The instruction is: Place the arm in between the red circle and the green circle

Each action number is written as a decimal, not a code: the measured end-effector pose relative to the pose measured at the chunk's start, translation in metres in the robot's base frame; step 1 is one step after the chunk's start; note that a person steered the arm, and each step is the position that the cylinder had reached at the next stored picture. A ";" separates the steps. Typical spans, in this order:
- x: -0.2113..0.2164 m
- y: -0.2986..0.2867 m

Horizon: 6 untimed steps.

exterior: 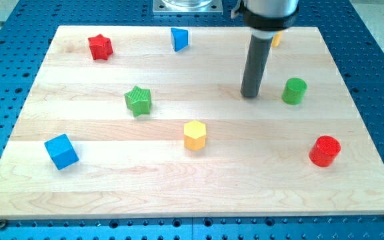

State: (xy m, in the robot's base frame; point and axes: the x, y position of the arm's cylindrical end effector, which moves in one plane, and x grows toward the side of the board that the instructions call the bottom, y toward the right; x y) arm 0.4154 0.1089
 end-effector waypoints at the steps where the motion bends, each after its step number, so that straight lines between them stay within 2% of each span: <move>1: 0.008 0.002; 4: 0.004 0.005; 5: 0.019 0.030; 6: 0.049 0.086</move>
